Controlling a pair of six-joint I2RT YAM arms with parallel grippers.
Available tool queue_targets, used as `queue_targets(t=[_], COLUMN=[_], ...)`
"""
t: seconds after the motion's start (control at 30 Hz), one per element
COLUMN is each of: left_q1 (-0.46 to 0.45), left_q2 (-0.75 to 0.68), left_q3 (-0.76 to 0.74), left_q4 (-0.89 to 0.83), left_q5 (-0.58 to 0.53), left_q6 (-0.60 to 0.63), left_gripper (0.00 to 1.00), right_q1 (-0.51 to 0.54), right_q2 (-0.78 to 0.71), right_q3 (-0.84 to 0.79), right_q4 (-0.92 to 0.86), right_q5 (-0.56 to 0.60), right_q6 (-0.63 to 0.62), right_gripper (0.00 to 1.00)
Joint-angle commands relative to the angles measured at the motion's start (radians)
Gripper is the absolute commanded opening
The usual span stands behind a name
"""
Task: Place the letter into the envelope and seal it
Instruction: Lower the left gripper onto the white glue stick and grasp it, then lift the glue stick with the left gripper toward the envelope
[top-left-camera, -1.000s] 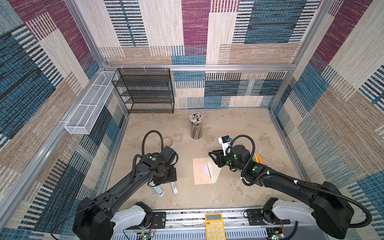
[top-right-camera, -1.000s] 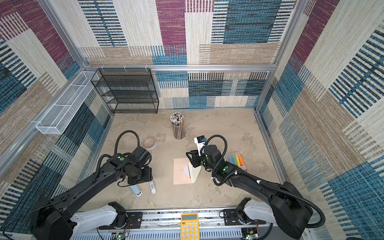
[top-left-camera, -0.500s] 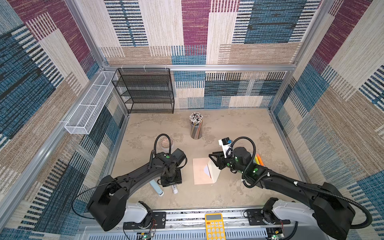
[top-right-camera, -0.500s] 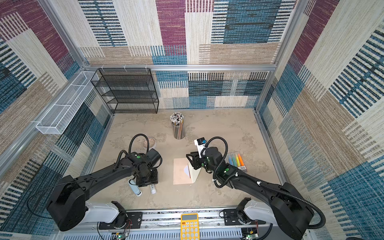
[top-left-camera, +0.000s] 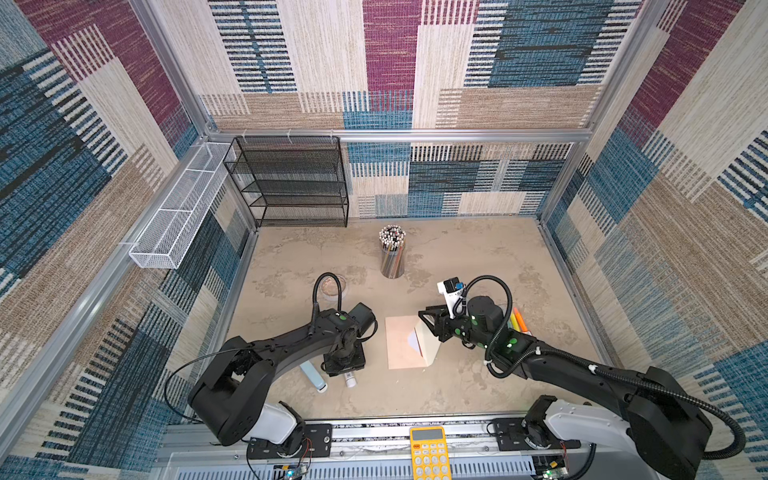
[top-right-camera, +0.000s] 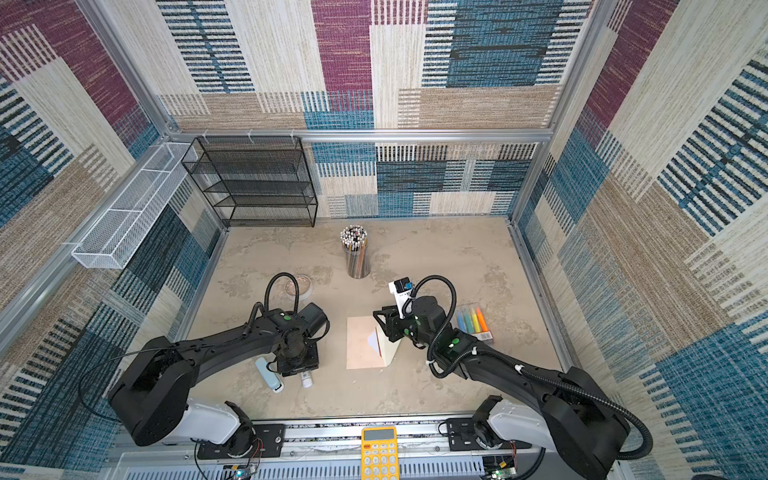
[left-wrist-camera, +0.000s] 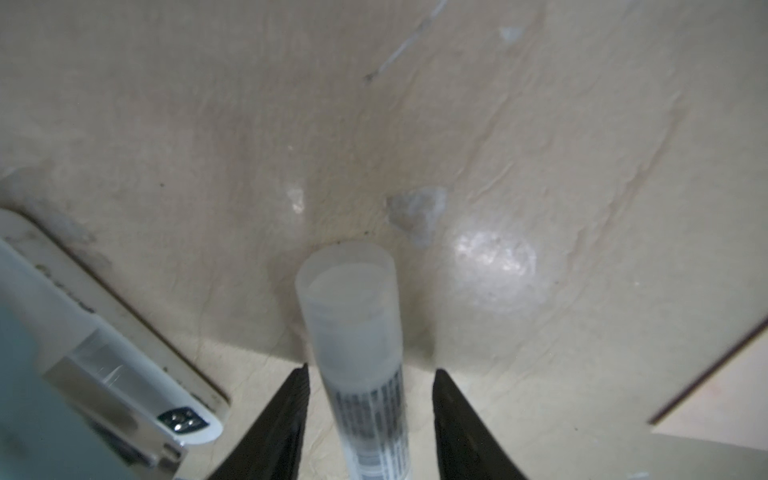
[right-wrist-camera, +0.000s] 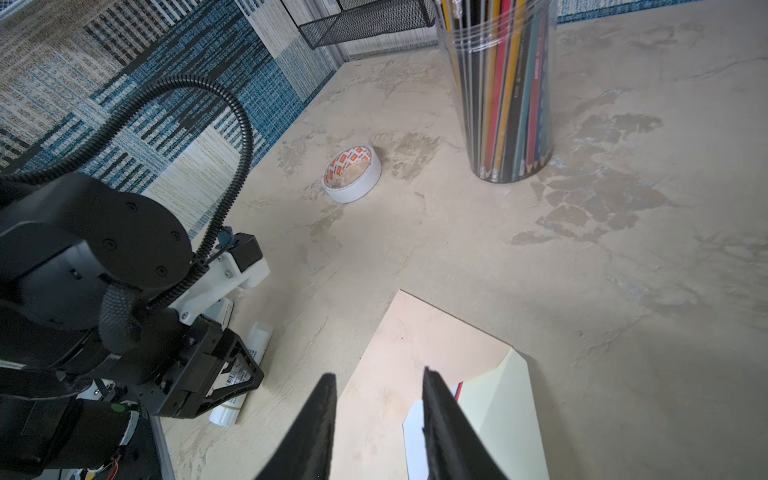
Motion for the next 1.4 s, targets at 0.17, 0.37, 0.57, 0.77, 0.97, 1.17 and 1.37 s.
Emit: queue_targets(t=[0.17, 0.37, 0.57, 0.77, 0.97, 1.17, 1.37], left_q1=[0.0, -0.002, -0.003, -0.003, -0.003, -0.001, -0.003], left_q2=[-0.01, -0.009, 0.011, 0.001, -0.049, -0.184, -0.251], left_q3=[-0.035, -0.049, -0.059, -0.063, -0.051, 0.017, 0.18], left_q4=[0.024, 0.029, 0.059, 0.058, 0.057, 0.127, 0.235], left_q5=[0.019, 0.016, 0.027, 0.022, 0.017, 0.029, 0.125], left_q6=[-0.05, -0.052, -0.052, -0.05, -0.023, 0.134, 0.407], left_gripper=[0.4, 0.4, 0.38, 0.34, 0.29, 0.28, 0.27], right_q1=[0.0, 0.001, 0.002, 0.001, 0.001, 0.001, 0.001], right_q2=[-0.007, 0.0, 0.001, -0.005, -0.009, -0.04, -0.052], right_q3=[-0.004, -0.005, -0.004, -0.004, 0.008, 0.041, 0.175], right_q4=[0.036, 0.046, 0.041, 0.033, 0.021, -0.012, -0.132], right_q5=[0.005, 0.002, 0.0, 0.005, 0.006, 0.037, 0.091], right_q6=[-0.01, -0.005, -0.001, 0.002, 0.012, 0.0, 0.008], right_gripper=[0.39, 0.38, 0.39, 0.39, 0.38, 0.39, 0.41])
